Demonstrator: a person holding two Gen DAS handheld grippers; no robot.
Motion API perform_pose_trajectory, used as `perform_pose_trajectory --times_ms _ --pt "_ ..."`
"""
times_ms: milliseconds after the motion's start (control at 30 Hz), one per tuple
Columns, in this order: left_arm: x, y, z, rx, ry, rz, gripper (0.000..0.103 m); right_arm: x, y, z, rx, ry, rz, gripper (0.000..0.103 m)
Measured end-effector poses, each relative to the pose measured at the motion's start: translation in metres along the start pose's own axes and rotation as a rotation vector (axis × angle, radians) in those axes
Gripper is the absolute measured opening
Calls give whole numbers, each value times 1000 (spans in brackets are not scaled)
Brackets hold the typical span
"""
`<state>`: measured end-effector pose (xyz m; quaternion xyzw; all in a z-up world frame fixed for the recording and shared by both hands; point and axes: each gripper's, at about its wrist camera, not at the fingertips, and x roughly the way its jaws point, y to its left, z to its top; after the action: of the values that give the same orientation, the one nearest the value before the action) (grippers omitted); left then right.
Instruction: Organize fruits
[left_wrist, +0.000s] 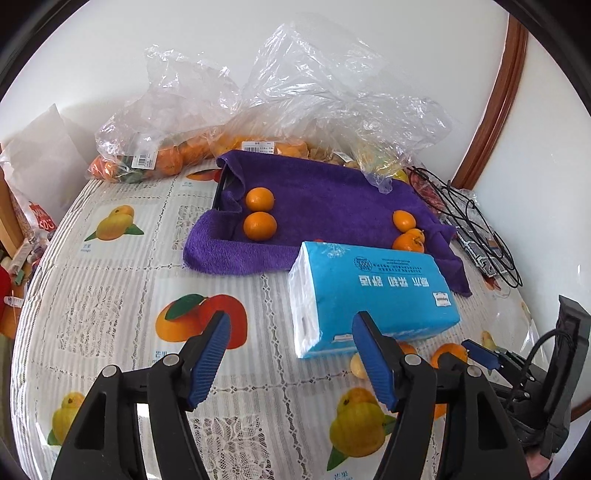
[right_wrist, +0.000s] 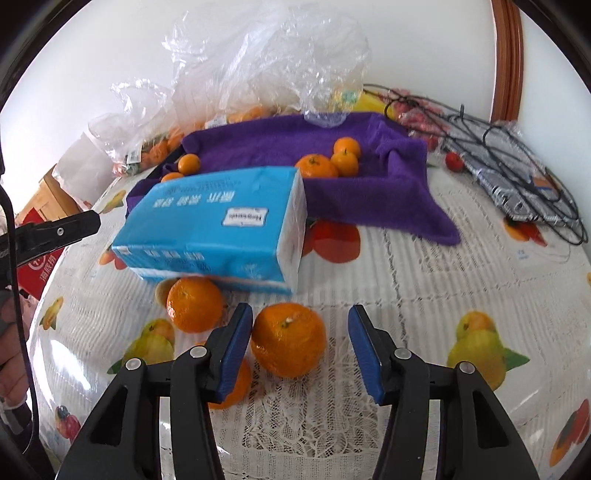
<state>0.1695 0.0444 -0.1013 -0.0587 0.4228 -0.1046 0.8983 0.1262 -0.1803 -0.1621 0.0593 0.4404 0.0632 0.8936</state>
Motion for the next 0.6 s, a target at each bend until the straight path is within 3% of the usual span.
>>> perform_pose_trajectory --times_ms 100,600 --pt "2 -5 -6 10 16 1 67 6 1 -1 7 17 23 43" --pt "37 -32 -37 60 117 -42 65 -16 -16 -2 9 -41 0 43"
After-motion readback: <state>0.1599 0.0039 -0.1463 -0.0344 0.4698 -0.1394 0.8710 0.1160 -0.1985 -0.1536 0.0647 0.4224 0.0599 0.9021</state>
